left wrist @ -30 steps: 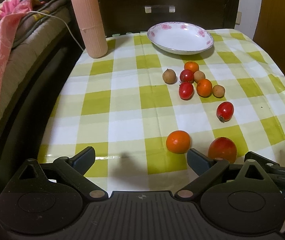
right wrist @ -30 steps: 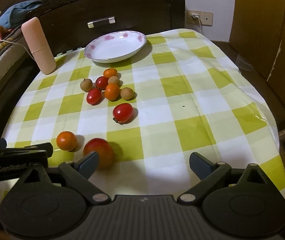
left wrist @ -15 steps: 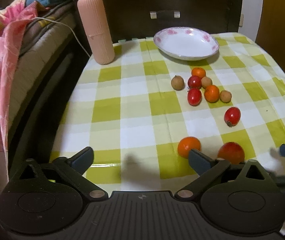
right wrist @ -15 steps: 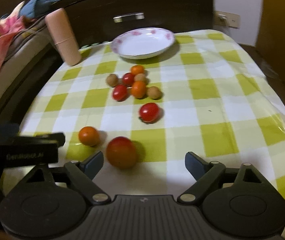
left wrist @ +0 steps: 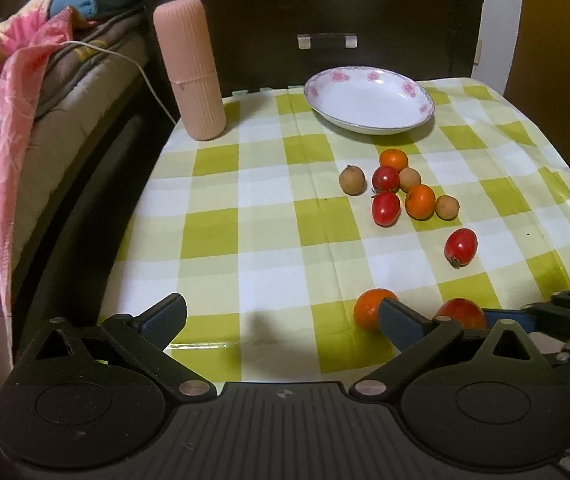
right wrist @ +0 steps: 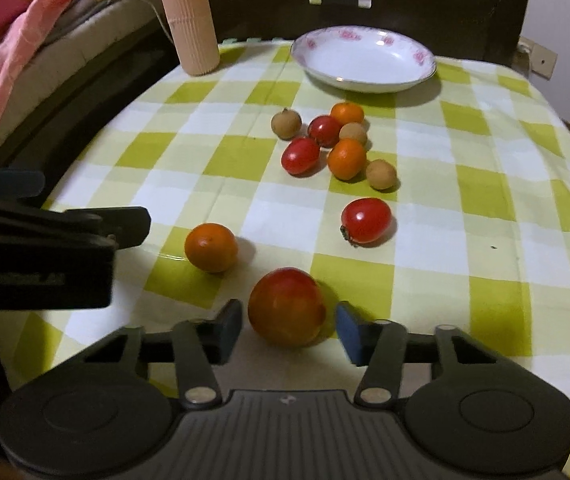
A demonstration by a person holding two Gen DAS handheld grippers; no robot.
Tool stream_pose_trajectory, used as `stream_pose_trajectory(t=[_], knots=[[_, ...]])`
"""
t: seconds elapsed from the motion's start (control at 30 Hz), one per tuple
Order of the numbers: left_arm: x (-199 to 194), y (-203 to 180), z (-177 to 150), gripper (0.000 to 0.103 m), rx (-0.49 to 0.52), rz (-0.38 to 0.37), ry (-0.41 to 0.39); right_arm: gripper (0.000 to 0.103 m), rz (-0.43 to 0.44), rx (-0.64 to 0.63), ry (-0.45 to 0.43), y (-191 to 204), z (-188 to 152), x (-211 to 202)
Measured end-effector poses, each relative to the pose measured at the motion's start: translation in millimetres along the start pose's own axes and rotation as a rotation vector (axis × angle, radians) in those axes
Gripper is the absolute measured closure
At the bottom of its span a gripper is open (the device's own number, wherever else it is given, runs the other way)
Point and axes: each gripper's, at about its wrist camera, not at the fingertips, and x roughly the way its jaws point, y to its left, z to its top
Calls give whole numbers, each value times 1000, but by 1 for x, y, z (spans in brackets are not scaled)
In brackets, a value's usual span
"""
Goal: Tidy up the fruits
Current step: 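Close the right tool on the large red fruit while the left tool grasps the orange fruit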
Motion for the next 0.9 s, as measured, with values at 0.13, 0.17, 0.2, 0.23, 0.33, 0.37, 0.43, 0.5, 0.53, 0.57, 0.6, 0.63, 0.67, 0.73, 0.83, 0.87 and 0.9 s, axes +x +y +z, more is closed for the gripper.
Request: stream_pose_trajectory(t=[0.13, 0.17, 0.2, 0.23, 0.33, 0.37, 0.43, 0.5, 0.53, 0.57, 0.6, 0.63, 0.67, 0.73, 0.83, 0.87, 0.9], knots=[[6, -3, -1, 0, 13, -48, 13, 63, 9, -17, 8, -1, 1, 4], [9, -4, -1, 0, 11, -63, 22, 63, 15, -21, 13, -2, 1, 3], [11, -4, -1, 0, 10, -72, 31, 63, 21, -14, 21, -4, 1, 2], [14, -5, -1, 0, 14, -75, 39, 63, 22, 0, 27, -8, 1, 1], [20, -13, -1, 1, 46, -77, 46, 63, 11, 47, 31, -22, -2, -5], [22, -16, -1, 3, 57, -82, 45, 63, 12, 68, 30, -28, -3, -8], [27, -24, 0, 8, 89, -89, 45, 63, 7, 100, 15, -37, -5, -12], [34, -31, 0, 15, 118, -91, 62, 63, -1, 114, -1, -42, -6, -16], [39, -34, -1, 19, 130, -94, 77, 63, 3, 130, -5, -45, -6, -17], [43, -36, -1, 22, 136, -94, 90, 63, 5, 142, -8, -48, -7, -18], [47, -38, -2, 24, 142, -92, 103, 63, 3, 147, -8, -50, -7, -18], [49, -38, -2, 27, 143, -90, 108, 63, 0, 153, -8, -51, -7, -18], [50, -39, -2, 29, 143, -90, 111, 63, -2, 160, -6, -53, -8, -17], [53, -39, -1, 32, 136, -95, 114, 63, -3, 169, 2, -55, -8, -16], [59, -38, -1, 31, 119, -99, 134, 63, 2, 164, 0, -55, -7, -14], [60, -36, 1, 31, 105, -106, 137, 63, 4, 168, 3, -56, -8, -12], [61, -35, 3, 31, 90, -113, 143, 63, 8, 176, 10, -58, -9, -11]])
